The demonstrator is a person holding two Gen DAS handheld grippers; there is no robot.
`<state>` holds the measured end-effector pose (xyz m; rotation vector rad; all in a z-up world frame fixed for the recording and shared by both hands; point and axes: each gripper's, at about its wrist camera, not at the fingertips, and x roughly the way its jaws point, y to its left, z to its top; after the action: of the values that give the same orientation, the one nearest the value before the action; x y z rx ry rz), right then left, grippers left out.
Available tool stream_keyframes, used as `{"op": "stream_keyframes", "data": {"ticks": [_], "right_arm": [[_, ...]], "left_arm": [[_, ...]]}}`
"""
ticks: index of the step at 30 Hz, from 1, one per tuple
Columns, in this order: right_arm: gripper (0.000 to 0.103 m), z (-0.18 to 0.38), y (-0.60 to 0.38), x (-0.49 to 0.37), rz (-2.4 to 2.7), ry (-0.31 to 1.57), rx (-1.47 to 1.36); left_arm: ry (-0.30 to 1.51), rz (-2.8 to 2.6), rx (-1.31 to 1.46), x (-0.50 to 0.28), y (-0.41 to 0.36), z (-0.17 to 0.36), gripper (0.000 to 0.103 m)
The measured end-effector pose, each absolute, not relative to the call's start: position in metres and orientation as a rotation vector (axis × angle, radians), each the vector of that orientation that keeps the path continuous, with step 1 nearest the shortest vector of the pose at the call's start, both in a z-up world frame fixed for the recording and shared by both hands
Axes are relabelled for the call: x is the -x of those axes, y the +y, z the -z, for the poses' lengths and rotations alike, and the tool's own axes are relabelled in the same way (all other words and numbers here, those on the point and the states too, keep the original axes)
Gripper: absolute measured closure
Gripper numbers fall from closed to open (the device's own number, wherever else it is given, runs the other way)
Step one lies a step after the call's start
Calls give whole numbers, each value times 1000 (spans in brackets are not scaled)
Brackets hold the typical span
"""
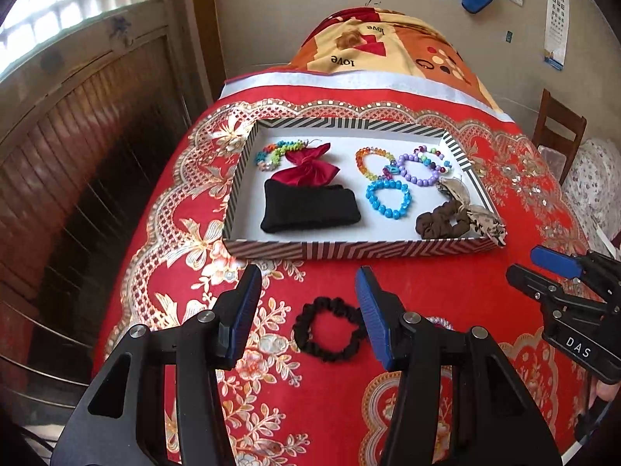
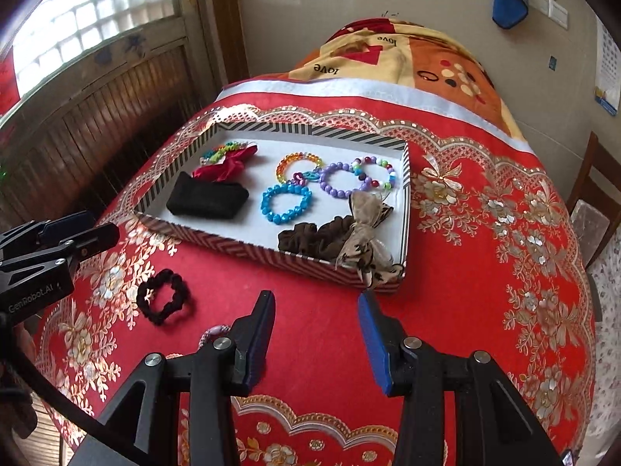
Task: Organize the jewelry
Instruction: 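Withdraw both tools toward the black scrunchie and grey braided bracelet, then grasp the black scrunchie with the left tool while the right tool grasps the grey braided bracelet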
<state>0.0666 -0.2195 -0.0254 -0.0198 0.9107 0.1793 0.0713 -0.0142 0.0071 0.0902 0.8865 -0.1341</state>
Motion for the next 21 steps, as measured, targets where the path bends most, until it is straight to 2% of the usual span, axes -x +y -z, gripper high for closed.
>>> {"op": "stream_keyframes", "data": {"ticks": [21], "right_arm": [[61,41,-200,-62,-215,955,53]], "left_arm": [[913,122,-64,-70,-1,4,53]]}}
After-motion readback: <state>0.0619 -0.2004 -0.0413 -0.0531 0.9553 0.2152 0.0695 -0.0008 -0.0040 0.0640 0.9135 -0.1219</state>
